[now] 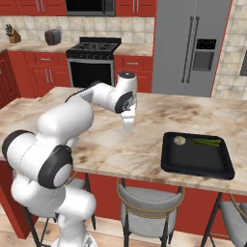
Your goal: Create a steak meal by picking up the steak and asparagus from the tray and placing them on the plate. Leave the dumpling on the tray.
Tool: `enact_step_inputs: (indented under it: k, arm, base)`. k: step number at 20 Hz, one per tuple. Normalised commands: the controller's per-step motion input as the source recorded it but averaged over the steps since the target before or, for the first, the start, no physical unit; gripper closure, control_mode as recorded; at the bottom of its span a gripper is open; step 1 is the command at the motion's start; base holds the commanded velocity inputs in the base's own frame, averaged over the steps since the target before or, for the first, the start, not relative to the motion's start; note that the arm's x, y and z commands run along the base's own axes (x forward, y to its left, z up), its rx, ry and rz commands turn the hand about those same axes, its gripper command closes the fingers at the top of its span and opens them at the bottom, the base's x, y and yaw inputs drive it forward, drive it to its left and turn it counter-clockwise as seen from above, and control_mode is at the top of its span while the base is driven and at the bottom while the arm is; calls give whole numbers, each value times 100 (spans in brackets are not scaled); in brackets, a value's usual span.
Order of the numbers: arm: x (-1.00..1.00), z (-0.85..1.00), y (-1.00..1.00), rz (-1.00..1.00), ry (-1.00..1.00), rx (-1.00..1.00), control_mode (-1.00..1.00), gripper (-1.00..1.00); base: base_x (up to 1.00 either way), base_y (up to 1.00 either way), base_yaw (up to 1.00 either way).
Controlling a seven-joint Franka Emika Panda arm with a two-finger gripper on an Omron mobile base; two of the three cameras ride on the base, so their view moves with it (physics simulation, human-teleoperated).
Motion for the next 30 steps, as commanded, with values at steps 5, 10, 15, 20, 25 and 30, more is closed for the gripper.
enact_step_inputs:
  k: [5, 10, 15, 20, 25, 30]
  arm:
    - [0, -31, -100, 1, 0, -25, -100, -100]
    - [10, -46, -100, 0, 0, -15, -100, -100]
    - [32, -22, -100, 0, 0, -1, -100, -100]
    - [45, 0, -100, 0, 0, 3, -100, -100]
    - [53, 0, -95, 0, 0, 4, -100, -100]
    - [40, 0, -53, 0, 1, 2, -100, -100]
  base:
    - [0, 0, 0]
    - [0, 0, 0]
    - [0, 0, 0]
    - [0, 0, 0]
    - [0, 0, 0]
    - [0, 0, 0]
